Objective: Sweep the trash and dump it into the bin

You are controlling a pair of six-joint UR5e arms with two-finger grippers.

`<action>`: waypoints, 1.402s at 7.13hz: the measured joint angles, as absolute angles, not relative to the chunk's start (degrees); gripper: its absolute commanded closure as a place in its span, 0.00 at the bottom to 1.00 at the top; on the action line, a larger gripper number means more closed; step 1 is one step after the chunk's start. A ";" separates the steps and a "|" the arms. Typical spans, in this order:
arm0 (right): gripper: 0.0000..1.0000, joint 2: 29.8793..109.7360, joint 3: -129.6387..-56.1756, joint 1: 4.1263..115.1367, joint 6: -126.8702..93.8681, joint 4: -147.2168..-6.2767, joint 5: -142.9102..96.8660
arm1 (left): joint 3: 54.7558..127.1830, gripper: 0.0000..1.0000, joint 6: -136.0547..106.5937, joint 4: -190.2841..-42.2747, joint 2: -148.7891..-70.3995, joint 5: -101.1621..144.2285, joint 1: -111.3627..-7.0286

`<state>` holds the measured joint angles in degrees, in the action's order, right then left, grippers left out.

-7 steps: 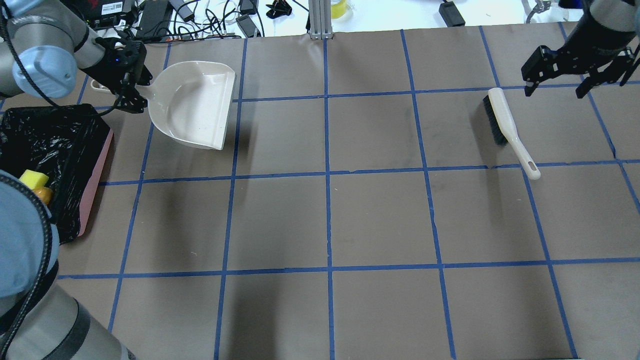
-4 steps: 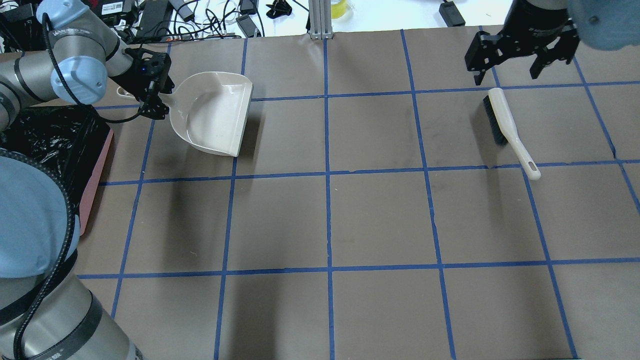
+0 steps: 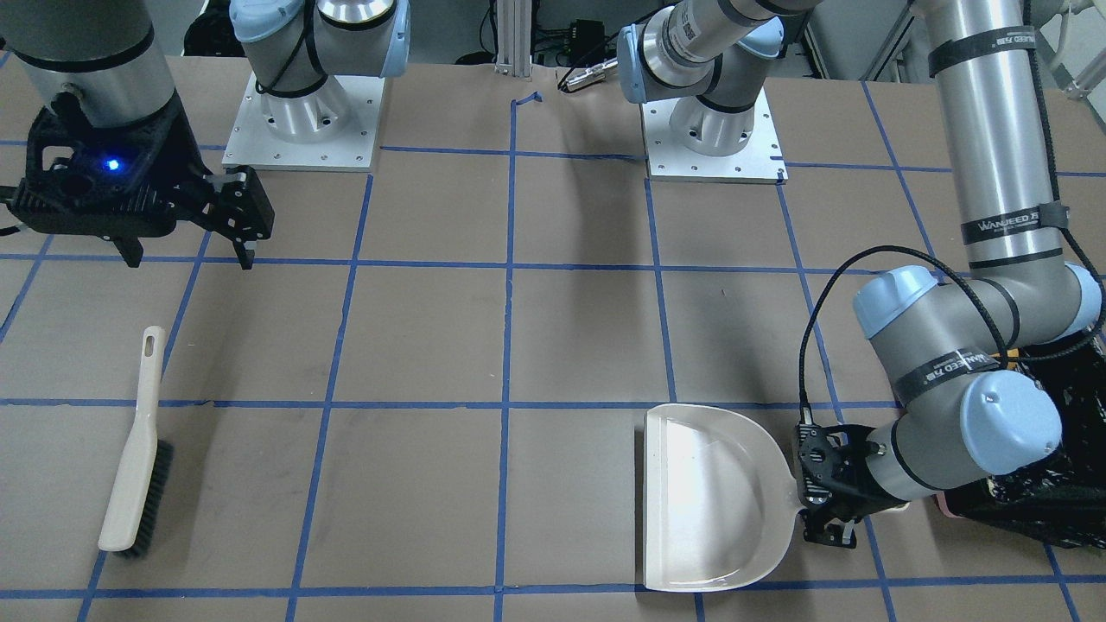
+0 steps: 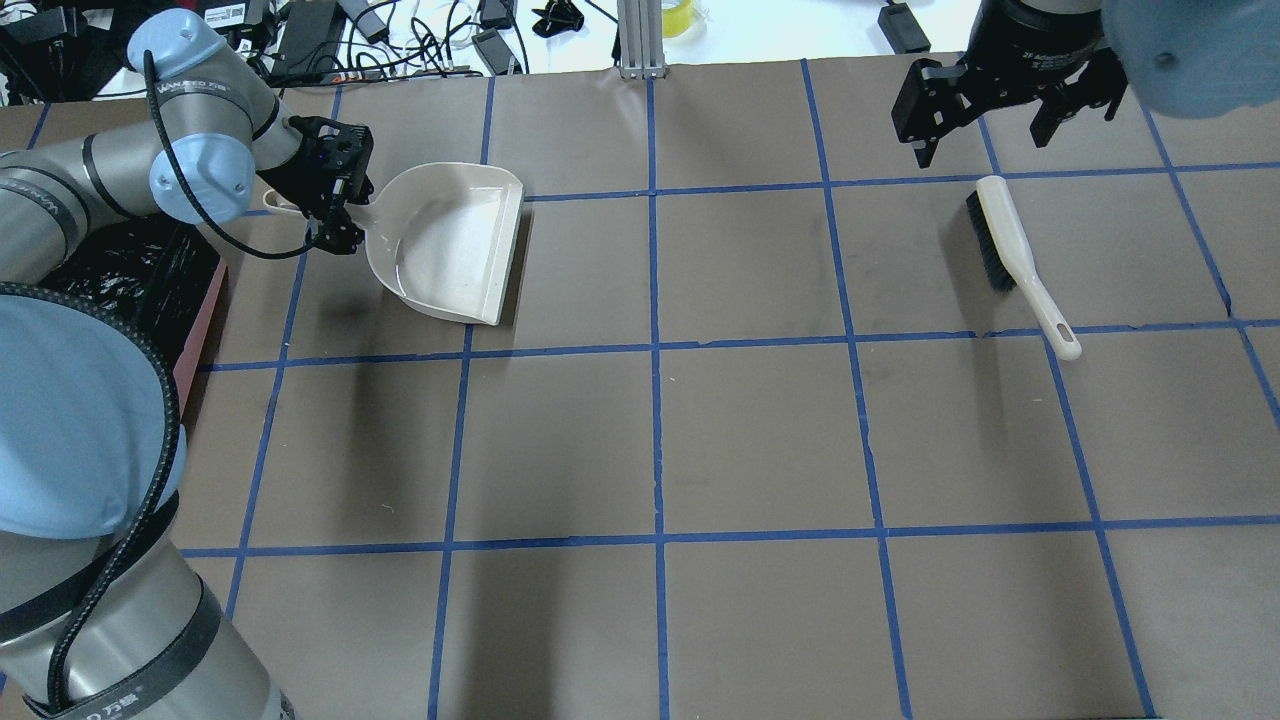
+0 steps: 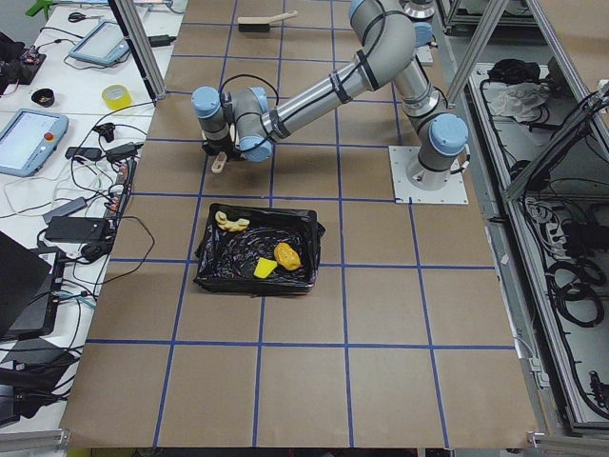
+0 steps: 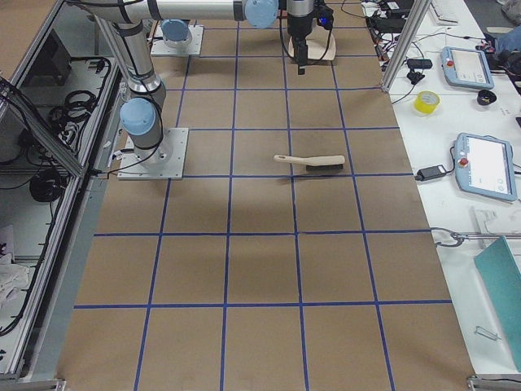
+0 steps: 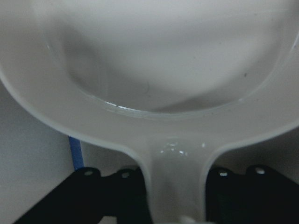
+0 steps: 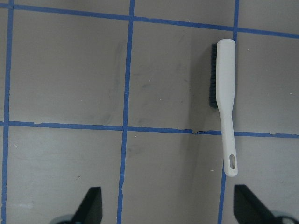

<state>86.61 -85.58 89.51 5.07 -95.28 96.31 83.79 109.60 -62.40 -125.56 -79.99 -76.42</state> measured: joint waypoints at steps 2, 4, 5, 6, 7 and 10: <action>0.00 88.96 -88.32 89.59 5.09 -94.99 96.38 | 84.44 0.10 108.57 -62.24 -125.75 -80.01 -76.76; 0.00 90.16 -90.12 89.63 5.12 -95.12 96.43 | 84.95 0.08 106.86 -62.17 -125.51 -80.06 -76.89; 0.00 90.29 -90.39 89.62 5.24 -95.16 96.75 | 85.06 0.08 102.50 -62.20 -124.68 -80.23 -77.78; 0.00 90.32 -90.48 89.62 5.45 -95.18 96.93 | 84.93 0.08 97.16 -62.37 -123.20 -81.41 -79.92; 0.00 90.32 -90.50 89.61 5.68 -95.18 97.02 | 84.80 0.08 91.65 -63.21 -121.08 -83.12 -82.01; 0.00 90.16 -90.60 89.62 6.06 -95.26 97.18 | 85.07 0.07 68.23 -70.91 -111.56 -84.38 -84.03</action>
<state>90.16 -90.60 89.62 6.06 -95.26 97.18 85.07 68.23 -70.91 -111.56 -84.38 -84.03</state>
